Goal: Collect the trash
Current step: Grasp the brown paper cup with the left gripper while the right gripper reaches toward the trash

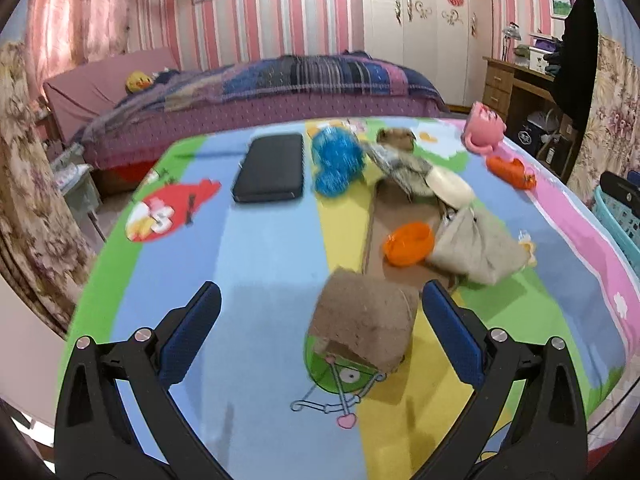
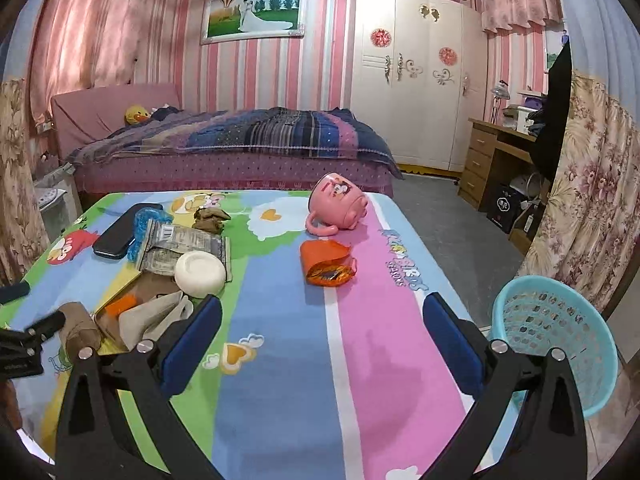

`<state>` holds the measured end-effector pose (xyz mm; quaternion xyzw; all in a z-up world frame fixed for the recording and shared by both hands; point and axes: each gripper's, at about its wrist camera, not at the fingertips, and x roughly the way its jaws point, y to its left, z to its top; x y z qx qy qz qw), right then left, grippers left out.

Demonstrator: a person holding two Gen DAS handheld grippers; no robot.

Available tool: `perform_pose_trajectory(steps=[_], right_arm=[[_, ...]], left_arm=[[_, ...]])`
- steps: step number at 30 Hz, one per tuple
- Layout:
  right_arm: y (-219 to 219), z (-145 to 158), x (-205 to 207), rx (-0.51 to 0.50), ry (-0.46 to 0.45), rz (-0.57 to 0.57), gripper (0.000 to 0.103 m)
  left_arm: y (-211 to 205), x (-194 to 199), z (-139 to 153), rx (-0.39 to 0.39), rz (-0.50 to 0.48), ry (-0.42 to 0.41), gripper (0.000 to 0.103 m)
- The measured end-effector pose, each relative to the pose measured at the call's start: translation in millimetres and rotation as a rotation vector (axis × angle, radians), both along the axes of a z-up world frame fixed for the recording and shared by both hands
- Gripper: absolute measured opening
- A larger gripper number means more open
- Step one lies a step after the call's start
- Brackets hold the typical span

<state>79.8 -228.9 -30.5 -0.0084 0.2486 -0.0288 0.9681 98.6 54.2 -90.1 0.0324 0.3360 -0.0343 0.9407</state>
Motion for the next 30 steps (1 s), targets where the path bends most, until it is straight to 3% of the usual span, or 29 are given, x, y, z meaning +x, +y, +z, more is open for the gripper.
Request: perform_pose_trajectory(steps=[2, 8, 13, 20, 30], right_arm=[[-1, -2, 1, 0.001, 0.005, -0.001, 0.098], [2, -9, 8, -0.007, 0.036, 0.022, 0.098], [14, -14, 12, -0.007, 0.056, 0.056, 0.098], [48, -24, 26, -0.008, 0.097, 0.124, 0.098], [94, -45, 49, 0.005, 0.189, 0.189, 0.097]], left_arm=[[-2, 4, -5, -0.012, -0.015, 0.019, 0.094], [-10, 7, -8, -0.055, -0.100, 0.048, 0.057], [-11, 0, 1, -0.005, -0.088, 0.007, 0.056], [17, 10, 32, 0.032, 0.028, -0.082, 0.056], [52, 26, 55, 0.035, 0.131, -0.141, 0.056]])
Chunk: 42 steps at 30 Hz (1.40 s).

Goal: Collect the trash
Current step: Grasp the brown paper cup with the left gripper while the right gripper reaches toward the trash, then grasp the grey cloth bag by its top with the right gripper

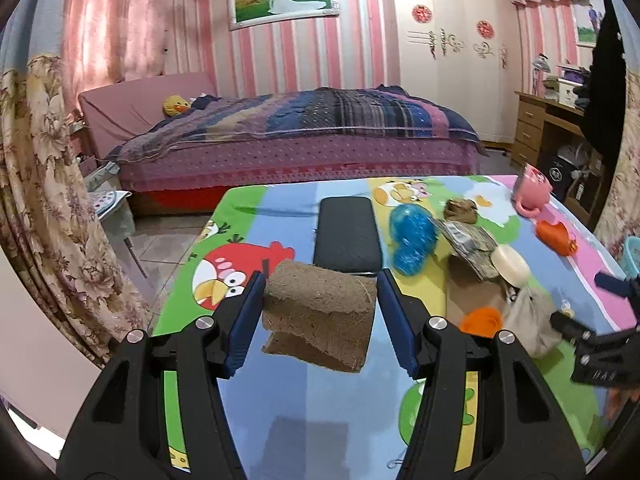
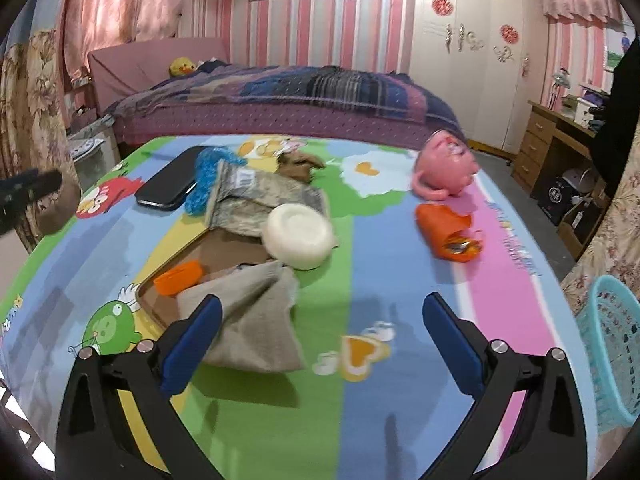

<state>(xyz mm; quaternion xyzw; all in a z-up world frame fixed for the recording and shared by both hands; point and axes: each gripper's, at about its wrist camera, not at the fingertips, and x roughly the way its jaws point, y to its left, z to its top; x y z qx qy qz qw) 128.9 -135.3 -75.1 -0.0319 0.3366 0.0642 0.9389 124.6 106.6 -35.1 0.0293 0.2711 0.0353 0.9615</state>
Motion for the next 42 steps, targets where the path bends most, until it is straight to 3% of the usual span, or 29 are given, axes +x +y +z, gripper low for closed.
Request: perform_pose_trajectory(steps=[7, 9, 11, 14, 22, 34, 42], right_arm=[[24, -20, 13, 0.017, 0.090, 0.063, 0.072], [26, -21, 12, 0.029, 0.098, 0.088, 0.059], [27, -20, 11, 0.030, 0.091, 0.096, 0.036], [20, -16, 9, 0.050, 0.081, 0.090, 0.015], [-7, 10, -2, 0.004, -0.003, 0.055, 0.012], [-88, 51, -21, 0.077, -0.148, -0.053, 0.007], [-120, 58, -27, 0.120, -0.166, -0.088, 0.005]], left_arm=[[4, 4, -3, -0.003, 0.017, 0.003, 0.056], [5, 5, -3, -0.004, 0.014, 0.003, 0.056], [4, 5, -4, -0.006, 0.012, 0.003, 0.056], [2, 6, -3, -0.012, 0.014, 0.002, 0.056], [-9, 2, 6, -0.024, 0.009, -0.012, 0.056], [-62, 1, 26, 0.010, -0.045, -0.054, 0.056], [-94, 2, 35, 0.005, -0.087, -0.058, 0.056]])
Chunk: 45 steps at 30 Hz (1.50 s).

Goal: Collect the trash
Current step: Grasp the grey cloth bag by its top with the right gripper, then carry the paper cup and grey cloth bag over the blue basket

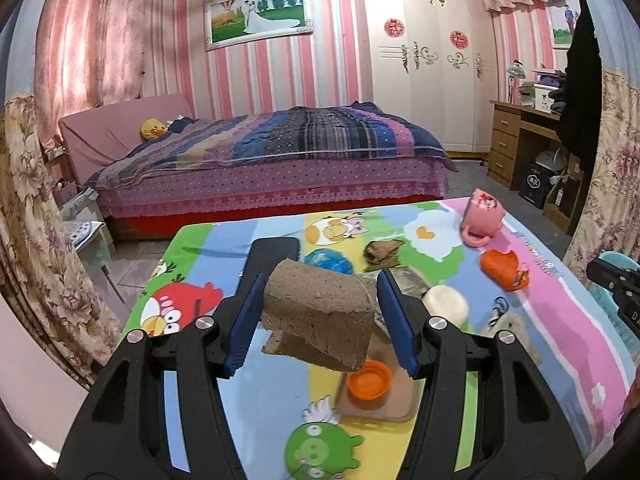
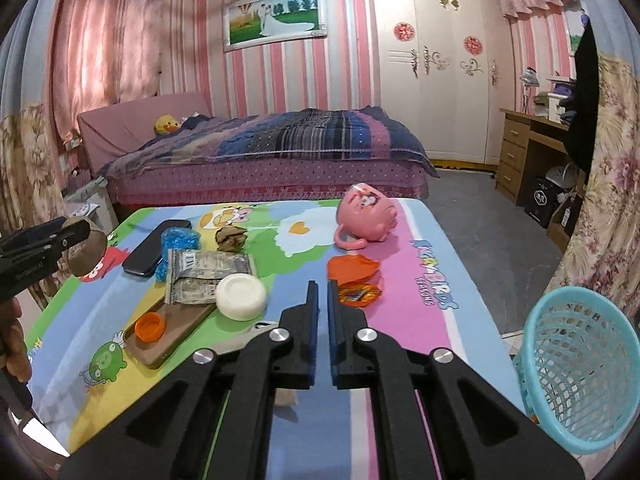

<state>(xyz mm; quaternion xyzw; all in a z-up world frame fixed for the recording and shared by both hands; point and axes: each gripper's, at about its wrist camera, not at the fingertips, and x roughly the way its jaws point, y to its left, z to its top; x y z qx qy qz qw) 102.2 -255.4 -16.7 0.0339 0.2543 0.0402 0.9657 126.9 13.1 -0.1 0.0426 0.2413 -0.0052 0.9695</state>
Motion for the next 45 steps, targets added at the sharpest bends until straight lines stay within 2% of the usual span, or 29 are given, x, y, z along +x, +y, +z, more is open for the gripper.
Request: perform_pose_trajectory(steps=[6, 7, 8, 9, 10, 18, 19, 21, 26, 31, 37, 45], right_arm=[[8, -21, 14, -0.020, 0.077, 0.001, 0.007], [11, -24, 16, -0.018, 0.085, 0.000, 0.019], [16, -29, 21, -0.007, 0.096, 0.008, 0.046], [20, -32, 21, -0.005, 0.096, 0.012, 0.059], [27, -36, 24, -0.008, 0.104, 0.023, 0.066], [59, -72, 41, -0.045, 0.215, 0.077, 0.066], [62, -77, 43, -0.058, 0.235, 0.084, 0.062], [64, -82, 45, -0.057, 0.263, 0.102, 0.044], [64, -79, 42, -0.058, 0.242, 0.116, 0.015], [60, -66, 36, -0.072, 0.190, 0.111, 0.010], [46, -43, 26, -0.067, 0.114, 0.084, 0.009], [10, 5, -5, -0.021, -0.032, 0.029, 0.009]], left_arm=[[-12, 0, -7, 0.034, -0.002, 0.007, 0.056], [-12, 0, -8, 0.030, -0.002, 0.010, 0.056], [-10, -1, -9, 0.022, 0.000, 0.012, 0.056], [-10, 0, -9, 0.019, 0.001, 0.012, 0.056], [-9, 0, -10, 0.017, 0.002, 0.014, 0.056], [-5, 2, -18, 0.008, 0.009, 0.032, 0.056], [-5, 2, -18, 0.006, 0.011, 0.034, 0.056], [-4, 2, -19, 0.004, 0.014, 0.035, 0.056], [-4, 2, -18, 0.009, 0.018, 0.035, 0.056], [-6, 0, -17, 0.021, 0.022, 0.028, 0.056], [-10, -1, -16, 0.032, 0.017, 0.029, 0.056], [-34, -4, 0, 0.042, -0.022, -0.002, 0.056]])
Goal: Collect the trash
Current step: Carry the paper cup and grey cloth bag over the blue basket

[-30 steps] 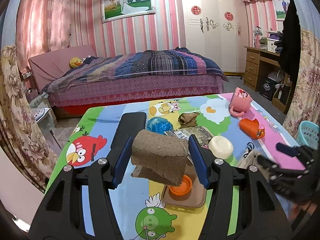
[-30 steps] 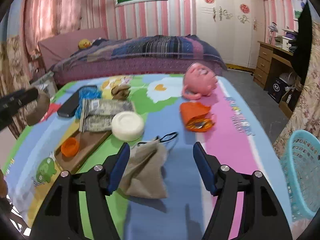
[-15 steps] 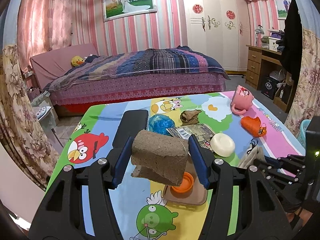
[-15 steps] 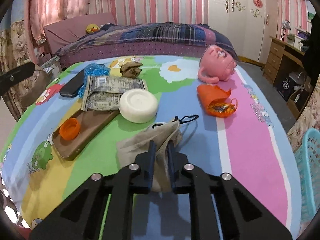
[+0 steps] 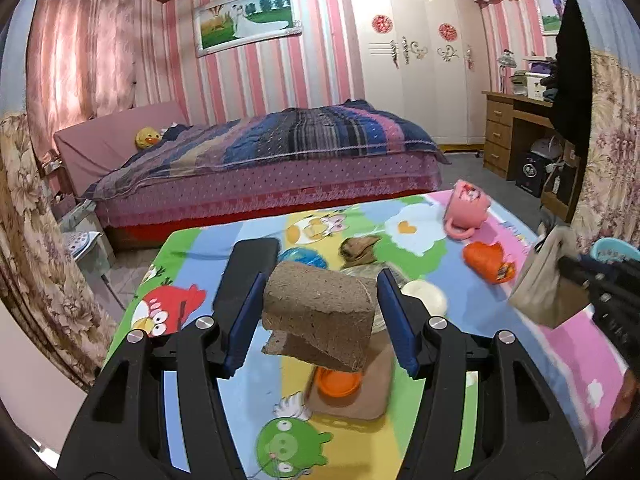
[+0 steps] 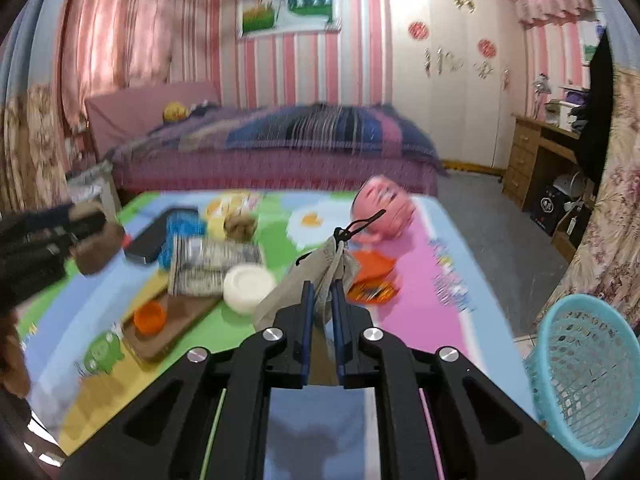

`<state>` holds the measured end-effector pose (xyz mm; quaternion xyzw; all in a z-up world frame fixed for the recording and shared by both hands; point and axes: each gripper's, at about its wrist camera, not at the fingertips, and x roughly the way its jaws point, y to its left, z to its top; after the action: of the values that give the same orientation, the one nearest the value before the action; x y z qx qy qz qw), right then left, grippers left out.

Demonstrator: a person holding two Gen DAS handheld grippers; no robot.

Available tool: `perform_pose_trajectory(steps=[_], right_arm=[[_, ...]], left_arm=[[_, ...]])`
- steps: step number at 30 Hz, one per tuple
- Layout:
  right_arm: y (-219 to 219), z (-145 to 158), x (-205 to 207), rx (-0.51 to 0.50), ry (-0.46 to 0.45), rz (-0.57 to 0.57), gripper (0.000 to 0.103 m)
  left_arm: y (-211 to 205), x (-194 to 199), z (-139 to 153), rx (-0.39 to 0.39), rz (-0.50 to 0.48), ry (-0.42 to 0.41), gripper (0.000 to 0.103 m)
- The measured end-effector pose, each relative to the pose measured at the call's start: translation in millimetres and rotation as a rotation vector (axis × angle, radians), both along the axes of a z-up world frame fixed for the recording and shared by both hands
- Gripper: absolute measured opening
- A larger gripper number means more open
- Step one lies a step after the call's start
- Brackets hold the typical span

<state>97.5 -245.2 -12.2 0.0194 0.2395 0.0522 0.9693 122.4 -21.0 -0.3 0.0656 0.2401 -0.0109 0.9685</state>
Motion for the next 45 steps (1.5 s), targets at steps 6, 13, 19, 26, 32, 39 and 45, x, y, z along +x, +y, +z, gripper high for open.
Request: perform_pose_trajectory(steps=[6, 13, 19, 26, 32, 39, 45], right_arm=[[-37, 24, -21, 0.000, -0.054, -0.051, 0.009], [-103, 32, -44, -0.057, -0.062, -0.156, 0.006], [-173, 16, -63, -0.038, -0.027, -0.280, 0.005], [-244, -8, -84, -0.015, 0.001, -0.421, 0.004], [-291, 1, -94, 0.081, -0.055, -0.484, 0.004], [-328, 24, -96, 0.019, -0.075, -0.479, 0.004], [-339, 23, -97, -0.013, -0.064, -0.479, 0.004]], left_arm=[[-34, -3, 16, -0.020, -0.068, -0.018, 0.056], [-100, -5, 26, -0.039, -0.187, -0.039, 0.056], [-177, -5, 19, -0.068, -0.317, -0.017, 0.056], [-247, -2, -6, -0.072, -0.415, 0.045, 0.056], [-291, 2, -17, -0.062, -0.476, 0.072, 0.056], [-332, -2, -13, -0.051, -0.550, 0.064, 0.056], [-367, 1, -23, -0.059, -0.615, 0.099, 0.056]])
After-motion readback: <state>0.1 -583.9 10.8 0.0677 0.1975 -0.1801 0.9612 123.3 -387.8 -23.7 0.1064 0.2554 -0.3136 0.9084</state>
